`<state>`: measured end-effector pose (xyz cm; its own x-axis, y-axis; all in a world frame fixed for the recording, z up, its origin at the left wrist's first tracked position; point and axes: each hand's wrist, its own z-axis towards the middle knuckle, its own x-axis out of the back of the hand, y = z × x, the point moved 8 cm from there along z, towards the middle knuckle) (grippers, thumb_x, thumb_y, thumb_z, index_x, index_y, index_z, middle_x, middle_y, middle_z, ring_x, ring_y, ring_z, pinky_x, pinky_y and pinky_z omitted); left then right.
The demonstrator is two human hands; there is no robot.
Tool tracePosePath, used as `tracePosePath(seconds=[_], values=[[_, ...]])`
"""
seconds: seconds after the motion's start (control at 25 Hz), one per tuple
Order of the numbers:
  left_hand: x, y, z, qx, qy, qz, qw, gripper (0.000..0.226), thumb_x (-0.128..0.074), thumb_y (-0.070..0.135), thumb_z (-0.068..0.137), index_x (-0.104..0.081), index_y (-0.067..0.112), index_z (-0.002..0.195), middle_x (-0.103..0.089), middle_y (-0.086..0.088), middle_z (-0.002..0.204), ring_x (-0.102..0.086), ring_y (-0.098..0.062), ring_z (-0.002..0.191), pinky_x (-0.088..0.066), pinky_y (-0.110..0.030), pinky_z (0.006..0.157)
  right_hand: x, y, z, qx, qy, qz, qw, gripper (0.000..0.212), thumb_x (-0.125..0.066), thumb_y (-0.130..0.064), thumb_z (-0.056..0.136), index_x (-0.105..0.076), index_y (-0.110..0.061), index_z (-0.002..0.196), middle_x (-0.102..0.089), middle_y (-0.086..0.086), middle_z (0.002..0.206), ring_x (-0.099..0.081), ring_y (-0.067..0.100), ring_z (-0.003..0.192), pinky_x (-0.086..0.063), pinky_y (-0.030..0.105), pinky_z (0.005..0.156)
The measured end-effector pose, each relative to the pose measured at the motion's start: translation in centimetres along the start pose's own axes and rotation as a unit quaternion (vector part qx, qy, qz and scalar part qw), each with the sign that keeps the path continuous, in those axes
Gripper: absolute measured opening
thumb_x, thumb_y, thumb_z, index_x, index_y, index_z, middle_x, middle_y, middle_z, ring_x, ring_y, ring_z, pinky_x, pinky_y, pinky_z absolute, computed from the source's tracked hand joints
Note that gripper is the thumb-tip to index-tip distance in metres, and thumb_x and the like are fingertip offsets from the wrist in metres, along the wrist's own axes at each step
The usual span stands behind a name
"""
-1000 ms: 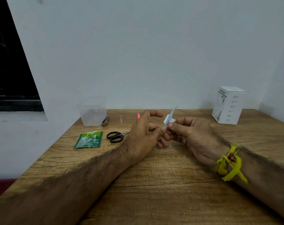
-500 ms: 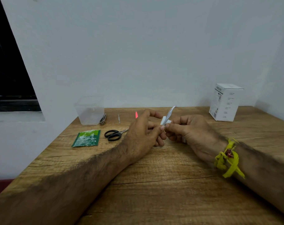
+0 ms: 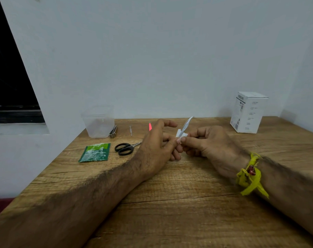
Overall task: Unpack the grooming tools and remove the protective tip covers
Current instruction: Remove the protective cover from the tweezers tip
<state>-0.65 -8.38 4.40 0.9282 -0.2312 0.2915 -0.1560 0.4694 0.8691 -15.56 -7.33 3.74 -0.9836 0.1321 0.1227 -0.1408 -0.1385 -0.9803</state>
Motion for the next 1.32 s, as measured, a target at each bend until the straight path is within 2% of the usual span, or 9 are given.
tracePosePath(seconds=[0.16, 0.24, 0.36, 0.56, 0.8, 1.0, 1.16, 1.32], values=[[0.0, -0.1, 0.0, 0.005, 0.002, 0.003, 1.000, 0.030, -0.059, 0.005, 0.099, -0.048, 0.014, 0.126, -0.072, -0.008, 0.076, -0.069, -0.018, 0.059, -0.057, -0.024, 0.056, 0.3, 0.3, 0.2, -0.008, 0.021, 0.034, 0.999, 0.012, -0.078, -0.005, 0.081, -0.074, 0.004, 0.087, -0.074, 0.021, 0.080, -0.068, 0.023, 0.071, -0.056, 0.029, 0.065], [0.0, -0.1, 0.0, 0.009, 0.001, 0.005, 1.000, 0.030, -0.058, 0.004, 0.100, -0.050, 0.013, 0.127, -0.073, -0.010, 0.078, -0.070, -0.020, 0.061, -0.058, -0.026, 0.057, 0.0, 0.5, 0.2, -0.023, 0.011, 0.049, 0.998, 0.011, -0.077, -0.005, 0.081, -0.073, 0.004, 0.087, -0.074, 0.024, 0.086, -0.068, 0.025, 0.077, -0.057, 0.031, 0.068], [0.1, -0.1, 0.1, 0.016, 0.002, 0.004, 1.000, 0.027, -0.058, 0.005, 0.100, -0.056, 0.011, 0.126, -0.075, -0.015, 0.084, -0.071, -0.021, 0.064, -0.059, -0.029, 0.060, -0.3, 0.8, 0.3, -0.051, 0.005, 0.127, 0.991, 0.005, -0.072, -0.001, 0.083, -0.069, -0.001, 0.080, -0.073, 0.025, 0.092, -0.070, 0.027, 0.082, -0.059, 0.031, 0.072], [0.0, 0.0, 0.0, 0.012, -0.001, 0.010, 1.000, 0.021, -0.060, 0.006, 0.099, -0.063, 0.008, 0.120, -0.077, -0.010, 0.083, -0.072, -0.018, 0.066, -0.059, -0.026, 0.061, 0.3, 0.8, 0.4, -0.052, 0.012, 0.175, 0.983, 0.005, -0.071, 0.002, 0.084, -0.067, 0.000, 0.080, -0.073, 0.015, 0.076, -0.069, 0.021, 0.068, -0.059, 0.026, 0.064], [0.9, -0.7, 0.2, 0.032, 0.040, 0.045, 0.998, 0.009, -0.064, 0.014, 0.098, -0.066, 0.013, 0.107, -0.079, -0.001, 0.082, -0.076, -0.016, 0.071, -0.061, -0.027, 0.065, 0.7, 0.8, 0.4, -0.034, 0.041, 0.168, 0.984, 0.012, -0.075, -0.001, 0.082, -0.070, 0.002, 0.092, -0.072, 0.015, 0.080, -0.069, 0.020, 0.069, -0.059, 0.025, 0.064], [1.2, -0.9, 0.4, 0.047, 0.063, 0.072, 0.994, 0.003, -0.067, 0.015, 0.096, -0.065, 0.014, 0.099, -0.078, 0.002, 0.077, -0.075, -0.011, 0.067, -0.059, -0.021, 0.059, 0.5, 0.8, 0.6, 0.008, 0.049, 0.105, 0.993, 0.014, -0.075, -0.007, 0.085, -0.072, 0.002, 0.095, -0.073, 0.013, 0.082, -0.069, 0.017, 0.071, -0.059, 0.026, 0.065], [1.5, -1.0, 0.4, 0.057, 0.071, 0.072, 0.993, 0.008, -0.067, 0.015, 0.096, -0.065, 0.011, 0.102, -0.078, 0.001, 0.077, -0.075, -0.014, 0.066, -0.059, -0.023, 0.059, 0.6, 0.4, 0.8, 0.042, 0.054, 0.057, 0.996, 0.012, -0.076, -0.006, 0.085, -0.070, 0.001, 0.092, -0.072, 0.013, 0.076, -0.068, 0.016, 0.065, -0.057, 0.024, 0.059], [1.5, -1.2, 0.5, 0.068, 0.069, 0.050, 0.994, 0.012, -0.070, 0.017, 0.094, -0.065, 0.007, 0.100, -0.079, -0.001, 0.078, -0.076, -0.018, 0.069, -0.059, -0.025, 0.058, 1.2, 0.4, 1.3, 0.044, 0.096, 0.037, 0.994, 0.012, -0.077, -0.005, 0.084, -0.068, 0.000, 0.091, -0.071, 0.013, 0.074, -0.067, 0.015, 0.062, -0.054, 0.022, 0.055]])
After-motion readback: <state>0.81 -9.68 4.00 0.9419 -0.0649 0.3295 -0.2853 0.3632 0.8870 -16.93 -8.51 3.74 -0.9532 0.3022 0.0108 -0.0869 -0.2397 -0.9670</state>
